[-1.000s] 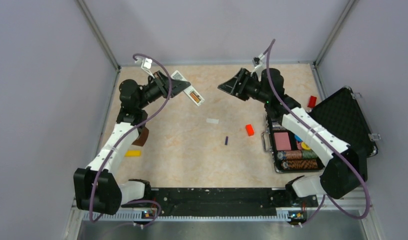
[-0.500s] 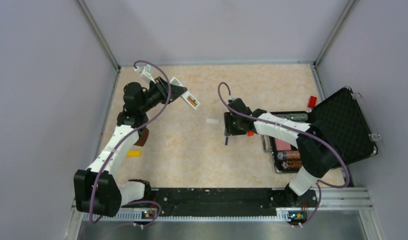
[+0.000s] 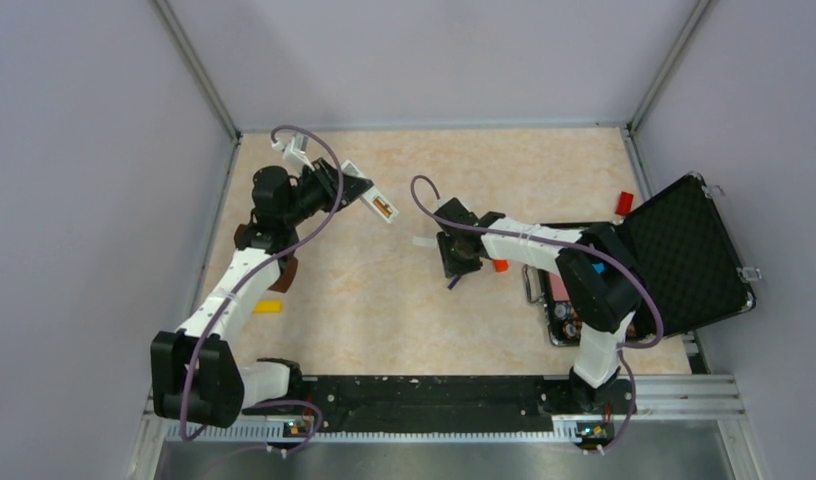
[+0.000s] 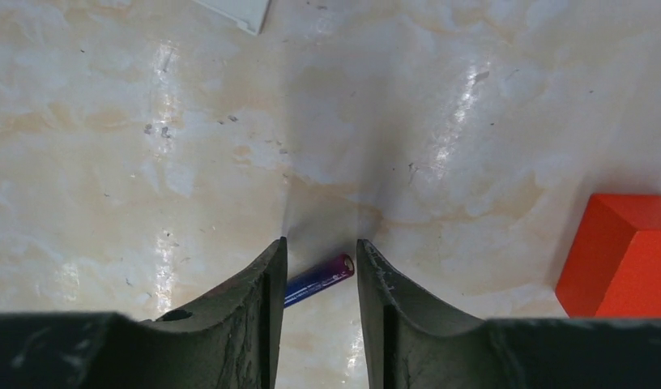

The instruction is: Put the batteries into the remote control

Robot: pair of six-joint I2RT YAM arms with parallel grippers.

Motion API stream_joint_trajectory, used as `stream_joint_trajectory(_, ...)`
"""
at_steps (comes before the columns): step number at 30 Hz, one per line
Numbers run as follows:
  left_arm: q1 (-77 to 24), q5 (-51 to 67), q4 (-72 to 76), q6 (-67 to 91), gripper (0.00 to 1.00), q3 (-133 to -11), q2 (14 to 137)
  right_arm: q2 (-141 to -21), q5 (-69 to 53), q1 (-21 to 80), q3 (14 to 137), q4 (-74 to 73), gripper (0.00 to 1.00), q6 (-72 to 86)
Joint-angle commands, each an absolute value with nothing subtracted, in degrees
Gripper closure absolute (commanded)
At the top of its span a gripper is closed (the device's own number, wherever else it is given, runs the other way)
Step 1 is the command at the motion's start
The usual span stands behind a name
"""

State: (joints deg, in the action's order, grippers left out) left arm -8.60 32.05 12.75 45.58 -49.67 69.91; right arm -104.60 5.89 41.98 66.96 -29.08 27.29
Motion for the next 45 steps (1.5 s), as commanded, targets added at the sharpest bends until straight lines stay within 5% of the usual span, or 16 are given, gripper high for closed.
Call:
stream_joint_trajectory(1, -8.02, 31.91, 14.79, 44.39, 1.00, -50.31, 70.39, -106.08, 6.38, 43.54, 69.82, -31.83, 0.66, 25.54)
stream_joint_trajectory(15, -7.48, 29.19, 12.93, 43.19, 1.00, -50.19, 70.00, -101.50, 13.42, 44.03, 67.68, -32.06, 0.43, 30.19)
stream_joint_trajectory(45, -6.09, 25.54, 8.82, 38.58, 1.00, -53.09, 71.57, -105.54, 21.87, 50.44, 67.56, -33.46, 0.55, 49.20)
